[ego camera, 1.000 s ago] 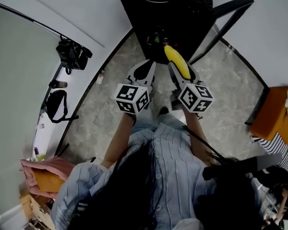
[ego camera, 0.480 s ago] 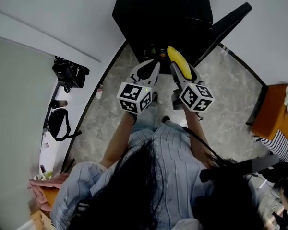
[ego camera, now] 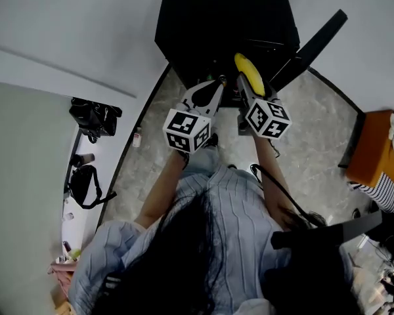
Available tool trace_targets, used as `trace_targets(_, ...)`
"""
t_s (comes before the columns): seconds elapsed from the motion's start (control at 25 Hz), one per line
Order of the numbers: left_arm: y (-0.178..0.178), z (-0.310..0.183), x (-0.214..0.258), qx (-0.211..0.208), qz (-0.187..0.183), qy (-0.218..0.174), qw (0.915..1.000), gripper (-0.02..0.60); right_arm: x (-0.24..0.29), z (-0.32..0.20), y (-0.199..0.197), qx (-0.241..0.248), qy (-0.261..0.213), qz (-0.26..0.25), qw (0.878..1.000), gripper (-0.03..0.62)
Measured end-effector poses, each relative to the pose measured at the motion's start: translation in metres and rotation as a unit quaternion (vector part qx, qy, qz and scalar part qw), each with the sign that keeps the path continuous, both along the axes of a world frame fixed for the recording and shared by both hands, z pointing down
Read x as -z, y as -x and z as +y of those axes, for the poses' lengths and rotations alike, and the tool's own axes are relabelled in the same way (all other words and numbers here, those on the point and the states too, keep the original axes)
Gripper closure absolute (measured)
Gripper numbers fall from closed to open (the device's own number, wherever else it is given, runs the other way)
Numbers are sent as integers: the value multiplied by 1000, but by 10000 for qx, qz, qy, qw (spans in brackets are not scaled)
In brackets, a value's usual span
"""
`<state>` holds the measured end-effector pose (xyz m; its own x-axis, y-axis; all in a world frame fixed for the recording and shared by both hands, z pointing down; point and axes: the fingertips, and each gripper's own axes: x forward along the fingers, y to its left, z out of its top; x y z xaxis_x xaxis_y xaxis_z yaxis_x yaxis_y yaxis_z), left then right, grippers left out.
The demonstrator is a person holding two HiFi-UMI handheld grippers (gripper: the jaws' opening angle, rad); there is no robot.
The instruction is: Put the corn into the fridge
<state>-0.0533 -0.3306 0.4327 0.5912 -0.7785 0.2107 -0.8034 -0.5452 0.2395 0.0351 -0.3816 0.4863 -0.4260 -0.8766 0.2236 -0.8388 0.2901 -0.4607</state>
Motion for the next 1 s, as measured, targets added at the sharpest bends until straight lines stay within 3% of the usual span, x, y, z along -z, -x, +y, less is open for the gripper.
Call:
trace_targets(0.52,13,-28,-11,-140,6,140,9998,554,-22,-84,17,-416,-34,784,9961,336)
trace_targets(1.0,39,-38,-23,197,-71,306,9993,554,-39,-133,10,-573,-271,1652,9842,336)
